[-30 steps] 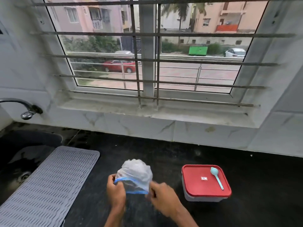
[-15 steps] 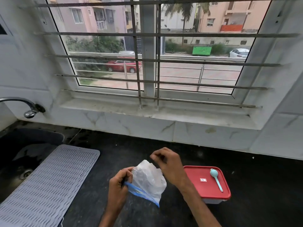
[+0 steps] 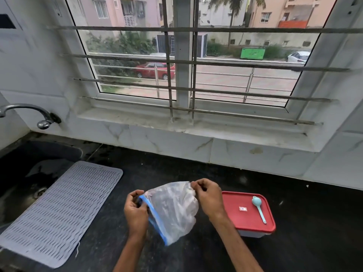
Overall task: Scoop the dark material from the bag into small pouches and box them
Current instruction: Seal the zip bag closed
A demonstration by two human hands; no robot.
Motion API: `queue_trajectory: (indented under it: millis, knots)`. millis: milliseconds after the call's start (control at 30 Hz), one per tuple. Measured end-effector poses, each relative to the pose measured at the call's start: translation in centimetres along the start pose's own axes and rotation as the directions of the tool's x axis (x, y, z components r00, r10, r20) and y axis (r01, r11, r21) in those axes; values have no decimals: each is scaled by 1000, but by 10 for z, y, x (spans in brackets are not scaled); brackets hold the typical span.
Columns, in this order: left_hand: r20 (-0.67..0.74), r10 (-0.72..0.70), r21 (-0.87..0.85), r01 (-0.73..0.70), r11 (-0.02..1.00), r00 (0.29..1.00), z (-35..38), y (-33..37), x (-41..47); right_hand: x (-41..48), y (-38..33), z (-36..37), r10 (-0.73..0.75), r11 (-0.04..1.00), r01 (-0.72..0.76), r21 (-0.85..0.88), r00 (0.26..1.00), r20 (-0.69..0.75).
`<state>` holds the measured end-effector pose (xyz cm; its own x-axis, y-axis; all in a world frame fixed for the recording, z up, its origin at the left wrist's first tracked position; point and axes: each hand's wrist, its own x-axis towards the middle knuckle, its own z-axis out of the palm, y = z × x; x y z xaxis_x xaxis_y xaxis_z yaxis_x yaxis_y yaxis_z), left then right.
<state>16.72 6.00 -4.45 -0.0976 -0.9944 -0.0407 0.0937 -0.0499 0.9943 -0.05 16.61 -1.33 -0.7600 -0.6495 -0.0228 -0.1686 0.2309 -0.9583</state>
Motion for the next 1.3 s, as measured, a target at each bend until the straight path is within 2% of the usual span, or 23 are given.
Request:
queue_trajectory:
  millis: [100, 167, 233, 267, 300, 367, 400, 500, 567, 667, 733, 867, 967, 1100, 1300]
  knots:
    - [91, -162, -74, 169, 983, 983, 1, -2, 3, 4, 10, -4, 75, 990, -68, 120, 995, -60]
    - [230, -335, -169, 377, 911, 914, 2, 4, -7, 4, 12, -6, 81, 982, -66, 178, 993, -82]
    - [407, -407, -123, 491, 863, 818, 5, 12, -26, 3, 12, -8, 55, 983, -36, 182, 994, -96]
    - [458, -398, -61, 474, 878, 795, 7, 15, -37, 3, 12, -8, 28, 986, -10, 167, 994, -107]
    - [450, -362, -9, 410, 912, 816, 11, 15, -45, 2, 12, -8, -4, 989, 21, 143, 992, -122]
    - [284, -313, 77, 304, 950, 906, 18, 7, -53, -1, 12, -9, -44, 991, 63, 115, 986, -160]
    - [209, -303, 75, 293, 953, 930, 20, 5, -55, -4, 13, -9, -53, 990, 75, 120, 983, -179]
    - [135, -267, 20, 267, 964, 954, 21, 3, -52, -17, 14, -12, -167, 981, 187, 54, 952, -258]
    - [130, -219, 12, 219, 976, 967, 21, 3, -51, -26, 18, -13, -303, 953, 300, -44, 935, -184]
    - [142, -141, 51, 135, 990, 980, 18, -5, -47, -35, 23, -9, -409, 899, 414, -143, 910, 60]
    - [176, -124, 46, 118, 992, 977, 19, -6, -48, -38, 24, -7, -450, 863, 457, -215, 889, 85]
    - [202, -96, -9, 99, 995, 975, 24, 2, -54, -44, 20, -2, -571, 749, 540, -384, 820, 41]
    - [244, -89, -28, 98, 995, 966, 28, 6, -57, -45, 16, 1, -547, 756, 517, -402, 836, 47]
    - [273, -89, -71, 113, 991, 958, 31, 4, -57, -46, 19, 5, -497, 756, 512, -408, 854, 151]
    - [234, -57, -121, 88, 989, 971, 32, 2, -54, -47, 10, 10, -401, 861, 440, -257, 896, 189]
